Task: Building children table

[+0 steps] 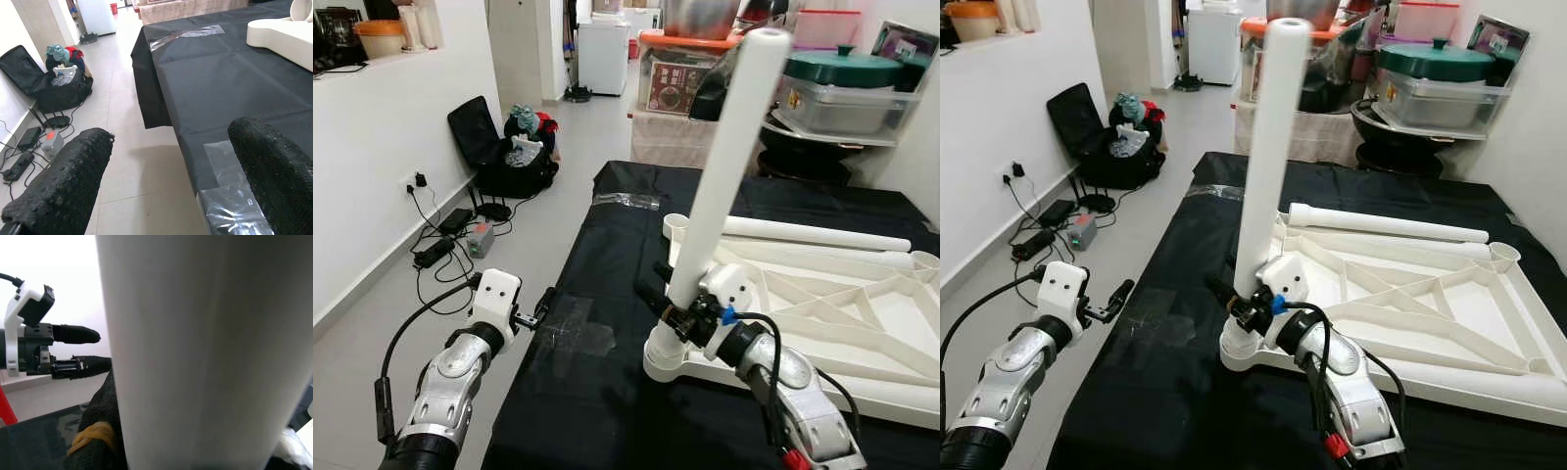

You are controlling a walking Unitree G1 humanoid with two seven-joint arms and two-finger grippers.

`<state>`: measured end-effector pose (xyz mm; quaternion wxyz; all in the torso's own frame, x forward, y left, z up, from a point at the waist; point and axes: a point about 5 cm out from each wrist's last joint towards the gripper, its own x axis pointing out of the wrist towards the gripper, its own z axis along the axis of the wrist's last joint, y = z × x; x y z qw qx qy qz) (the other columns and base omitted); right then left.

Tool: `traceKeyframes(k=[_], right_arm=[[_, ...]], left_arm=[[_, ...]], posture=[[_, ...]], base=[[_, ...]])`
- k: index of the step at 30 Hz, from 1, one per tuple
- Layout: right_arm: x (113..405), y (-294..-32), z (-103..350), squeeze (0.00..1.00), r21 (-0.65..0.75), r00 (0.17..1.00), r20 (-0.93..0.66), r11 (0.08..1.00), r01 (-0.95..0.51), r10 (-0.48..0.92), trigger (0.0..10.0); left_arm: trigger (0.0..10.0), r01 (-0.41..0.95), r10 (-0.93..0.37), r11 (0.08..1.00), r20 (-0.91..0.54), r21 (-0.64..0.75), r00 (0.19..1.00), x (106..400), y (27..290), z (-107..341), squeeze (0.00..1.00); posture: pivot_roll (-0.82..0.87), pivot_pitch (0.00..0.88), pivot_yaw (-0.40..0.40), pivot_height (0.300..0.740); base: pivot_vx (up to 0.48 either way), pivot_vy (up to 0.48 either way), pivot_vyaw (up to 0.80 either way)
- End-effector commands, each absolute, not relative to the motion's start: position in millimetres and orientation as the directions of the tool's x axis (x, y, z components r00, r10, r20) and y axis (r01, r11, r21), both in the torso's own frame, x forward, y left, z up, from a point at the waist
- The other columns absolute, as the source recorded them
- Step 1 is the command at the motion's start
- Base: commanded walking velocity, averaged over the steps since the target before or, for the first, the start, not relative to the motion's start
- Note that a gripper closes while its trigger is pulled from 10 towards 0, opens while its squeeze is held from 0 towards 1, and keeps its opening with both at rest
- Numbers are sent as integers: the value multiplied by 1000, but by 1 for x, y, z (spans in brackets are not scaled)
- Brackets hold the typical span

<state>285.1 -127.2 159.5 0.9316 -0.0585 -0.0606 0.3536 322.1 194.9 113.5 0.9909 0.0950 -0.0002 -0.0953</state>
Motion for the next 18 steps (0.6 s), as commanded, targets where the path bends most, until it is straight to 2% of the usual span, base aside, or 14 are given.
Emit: traceKeyframes(k=[1, 4, 14, 18], right_arm=[[284, -139, 130, 0, -126, 775, -95, 765, -631, 624, 10000], [281, -137, 125, 0, -73, 755, -112, 752, -655, 646, 10000], [275, -129, 122, 0, -50, 703, -119, 703, -709, 701, 10000], [273, -121, 126, 0, -42, 621, -124, 621, -783, 774, 10000]], left_arm=[[10000, 188, -185, 964, -31, 190, 982, 322, 196, 110, 0], [10000, 183, -179, 966, -35, 184, 983, 321, 196, 108, 0], [10000, 178, -173, 969, -40, 170, 984, 319, 197, 106, 0], [10000, 177, -173, 971, -43, 161, 984, 318, 196, 105, 0]], posture=[[74, 0, -59, 740], [77, 0, -66, 740], [74, 0, -68, 740], [76, 0, -74, 740]], base=[[0, 0, 0], [0, 0, 0], [0, 0, 0], [0, 0, 0]])
